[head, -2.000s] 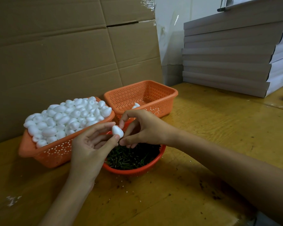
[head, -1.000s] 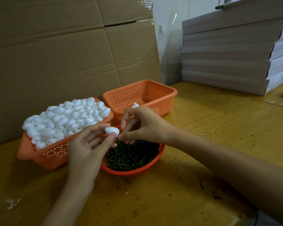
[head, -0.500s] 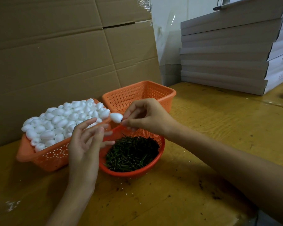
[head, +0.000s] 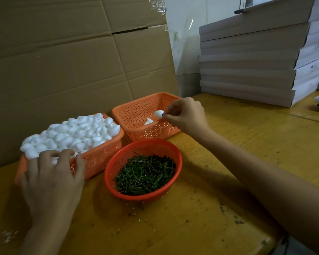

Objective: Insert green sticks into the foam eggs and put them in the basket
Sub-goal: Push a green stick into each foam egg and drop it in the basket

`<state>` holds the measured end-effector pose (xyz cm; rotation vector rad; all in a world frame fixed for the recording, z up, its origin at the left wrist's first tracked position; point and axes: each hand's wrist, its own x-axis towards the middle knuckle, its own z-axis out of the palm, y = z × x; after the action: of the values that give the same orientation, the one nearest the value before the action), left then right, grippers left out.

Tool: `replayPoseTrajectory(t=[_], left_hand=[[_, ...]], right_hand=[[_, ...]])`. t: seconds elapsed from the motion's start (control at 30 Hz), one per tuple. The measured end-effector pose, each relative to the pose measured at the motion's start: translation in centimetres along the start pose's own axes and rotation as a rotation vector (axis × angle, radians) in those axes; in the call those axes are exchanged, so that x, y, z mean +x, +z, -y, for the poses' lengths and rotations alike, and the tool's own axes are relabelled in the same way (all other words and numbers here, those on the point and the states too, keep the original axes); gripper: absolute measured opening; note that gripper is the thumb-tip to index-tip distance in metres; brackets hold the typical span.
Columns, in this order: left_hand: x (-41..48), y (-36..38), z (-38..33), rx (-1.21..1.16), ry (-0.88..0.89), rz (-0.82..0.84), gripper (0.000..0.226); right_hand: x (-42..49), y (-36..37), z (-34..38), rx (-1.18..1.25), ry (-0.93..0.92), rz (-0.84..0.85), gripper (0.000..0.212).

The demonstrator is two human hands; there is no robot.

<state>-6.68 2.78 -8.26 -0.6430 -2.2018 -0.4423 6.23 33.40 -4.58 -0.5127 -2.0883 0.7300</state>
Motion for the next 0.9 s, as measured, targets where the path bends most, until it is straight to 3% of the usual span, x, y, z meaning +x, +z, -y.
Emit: replayPoseTrajectory(t=[0.2,0.47,0.9], left_hand=[[0.1,-0.53,-0.93,0.075,-0.006,0.162,0.052],[-0.14,-0.38,-0.86,0.158,-0.04,0.154,0.052],[0.52,-0.54,-0.3,0.083,0.02,0.102,0.055]], right_hand=[[0.16,0.25,-0.25,-0.024,-0.023,-0.031,0.006],[0.05,0.26,-0.06,-0.066,-0.061,-0.108,0.023],[-0.35,0.46,0.7,0.043,-0.062,-0.191,0.02]])
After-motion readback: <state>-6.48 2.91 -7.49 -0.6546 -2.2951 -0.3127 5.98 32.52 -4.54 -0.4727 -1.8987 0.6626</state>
